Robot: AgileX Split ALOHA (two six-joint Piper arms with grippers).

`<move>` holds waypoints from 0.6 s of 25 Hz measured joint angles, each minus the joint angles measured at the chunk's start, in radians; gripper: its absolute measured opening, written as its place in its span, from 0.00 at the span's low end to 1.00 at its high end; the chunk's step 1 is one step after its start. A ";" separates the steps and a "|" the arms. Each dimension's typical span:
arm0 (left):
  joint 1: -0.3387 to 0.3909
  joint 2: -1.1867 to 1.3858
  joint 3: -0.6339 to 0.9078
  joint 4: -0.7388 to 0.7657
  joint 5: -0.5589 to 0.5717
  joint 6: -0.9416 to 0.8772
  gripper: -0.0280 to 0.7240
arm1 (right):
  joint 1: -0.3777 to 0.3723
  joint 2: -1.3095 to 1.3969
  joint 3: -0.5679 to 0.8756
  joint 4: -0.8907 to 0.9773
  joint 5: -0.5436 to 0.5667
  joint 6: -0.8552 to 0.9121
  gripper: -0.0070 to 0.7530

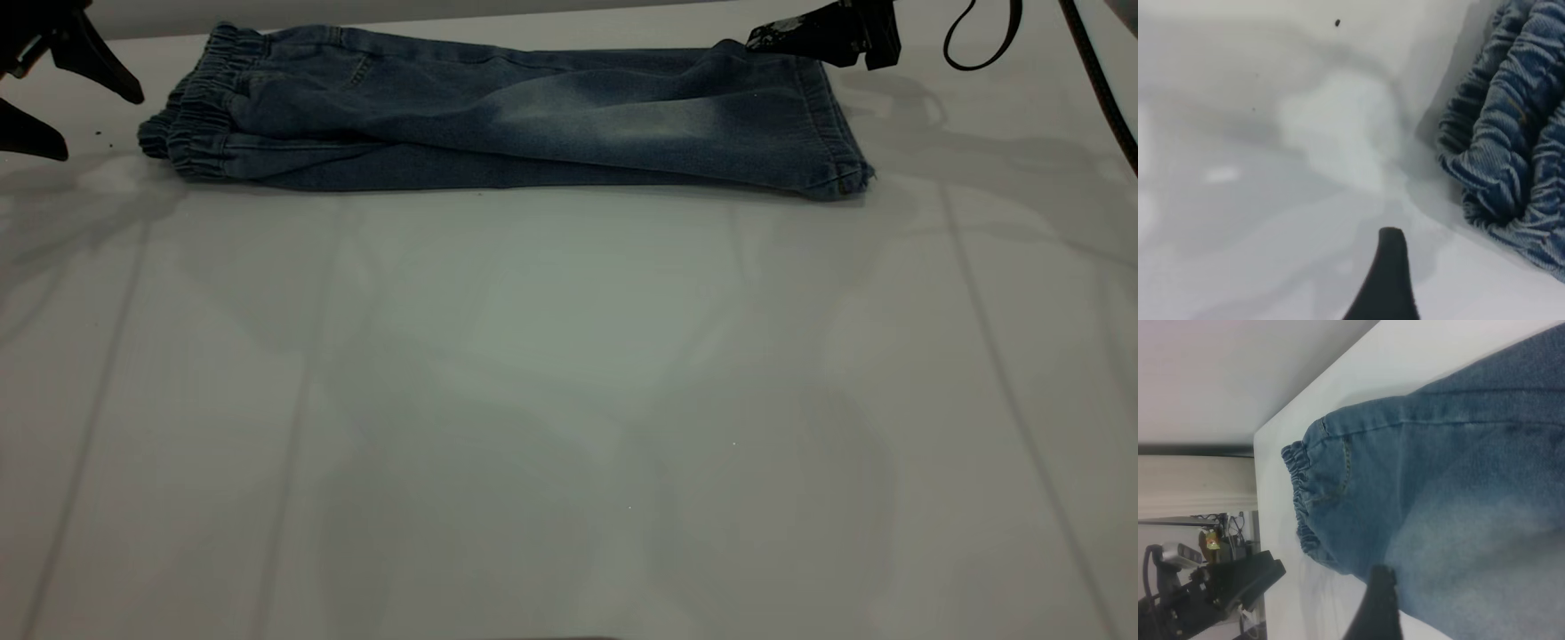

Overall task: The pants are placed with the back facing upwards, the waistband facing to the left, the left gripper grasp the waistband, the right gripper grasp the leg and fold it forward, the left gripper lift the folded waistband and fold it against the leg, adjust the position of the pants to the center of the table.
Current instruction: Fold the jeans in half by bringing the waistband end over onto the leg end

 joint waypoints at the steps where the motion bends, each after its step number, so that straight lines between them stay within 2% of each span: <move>1: 0.000 0.003 -0.007 0.005 0.005 -0.003 0.81 | 0.000 0.000 0.000 -0.001 0.000 0.000 0.77; 10: -0.004 0.154 -0.176 0.013 0.072 -0.032 0.81 | 0.000 0.000 0.000 -0.009 0.000 0.000 0.77; 15: -0.032 0.210 -0.248 0.010 0.104 -0.040 0.81 | 0.000 0.000 0.000 -0.010 0.000 0.000 0.77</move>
